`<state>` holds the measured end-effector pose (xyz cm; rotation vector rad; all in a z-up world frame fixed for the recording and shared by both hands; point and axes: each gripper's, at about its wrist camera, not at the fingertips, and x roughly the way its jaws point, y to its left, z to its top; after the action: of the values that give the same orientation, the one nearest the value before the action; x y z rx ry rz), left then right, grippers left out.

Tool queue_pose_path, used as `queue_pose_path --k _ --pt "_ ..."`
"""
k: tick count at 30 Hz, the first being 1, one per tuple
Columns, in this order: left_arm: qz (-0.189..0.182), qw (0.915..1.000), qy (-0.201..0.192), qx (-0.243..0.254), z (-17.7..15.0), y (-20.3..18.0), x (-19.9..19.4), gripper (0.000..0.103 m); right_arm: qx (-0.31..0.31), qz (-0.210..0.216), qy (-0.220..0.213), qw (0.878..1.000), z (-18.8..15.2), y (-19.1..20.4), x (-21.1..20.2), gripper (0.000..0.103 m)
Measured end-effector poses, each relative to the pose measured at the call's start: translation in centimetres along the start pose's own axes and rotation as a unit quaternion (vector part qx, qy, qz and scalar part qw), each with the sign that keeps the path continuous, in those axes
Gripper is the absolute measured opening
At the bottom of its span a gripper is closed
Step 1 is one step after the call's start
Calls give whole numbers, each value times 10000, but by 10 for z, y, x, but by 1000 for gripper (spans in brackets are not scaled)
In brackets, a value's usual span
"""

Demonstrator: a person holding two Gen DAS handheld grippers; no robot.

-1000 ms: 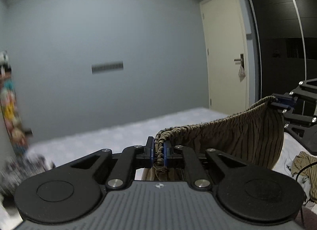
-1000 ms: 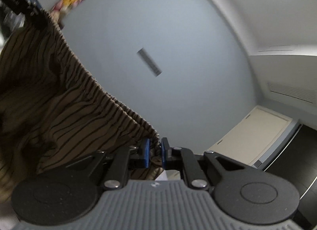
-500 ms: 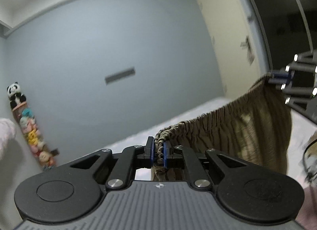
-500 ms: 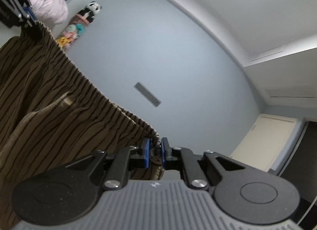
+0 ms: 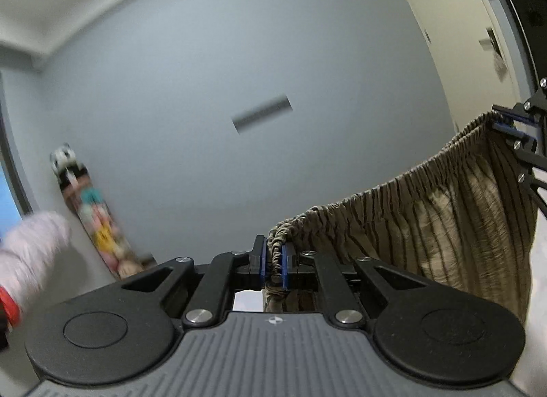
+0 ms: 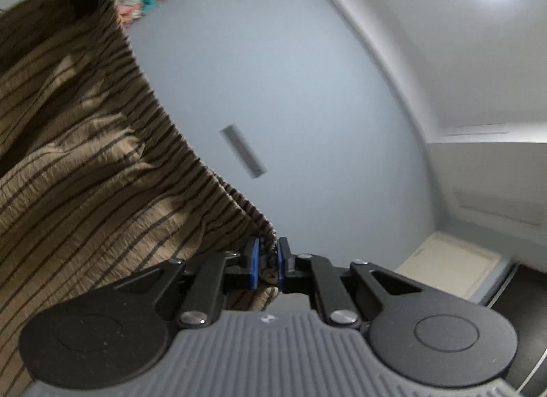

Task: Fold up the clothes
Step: 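Hold the waistband with both grippers and lay the garment flat on the bed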

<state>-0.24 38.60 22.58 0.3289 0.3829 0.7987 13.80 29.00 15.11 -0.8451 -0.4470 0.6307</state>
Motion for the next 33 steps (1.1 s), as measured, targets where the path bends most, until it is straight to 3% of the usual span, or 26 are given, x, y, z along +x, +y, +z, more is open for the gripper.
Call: queue_pose_path --k 5,8,14,19,25,28,31,33 --pt "225 9962 -812 200 35 1 -16 10 300 -475 -326 9979 21 -42 24 11" --pt "174 9952 -863 427 20 -7 -23 10 382 -447 -476 9971 17 -50 19 11" --pt "-105 9951 -117 980 -68 -54 -25 10 54 327 -340 9989 -29 3 -6 11" --pt "-624 9841 857 1422 -166 -115 -28 10 104 1347 249 9905 -82 70 -34 11" --pt "-1316 9642 2020 1102 -257 -155 -44 10 731 2535 1357 9550 -142 137 -79 11" --pt "-1639 9424 2829 705 -283 -154 -42 10 1045 3080 1963 9250 -153 148 -117 11" --pt "-1806 9217 3431 114 -298 -143 -33 10 1179 3609 2531 8898 -150 179 -113 11" --pt "-1872 9087 3725 -199 -305 -135 -17 10 1217 3777 2762 8754 -149 187 -107 11"
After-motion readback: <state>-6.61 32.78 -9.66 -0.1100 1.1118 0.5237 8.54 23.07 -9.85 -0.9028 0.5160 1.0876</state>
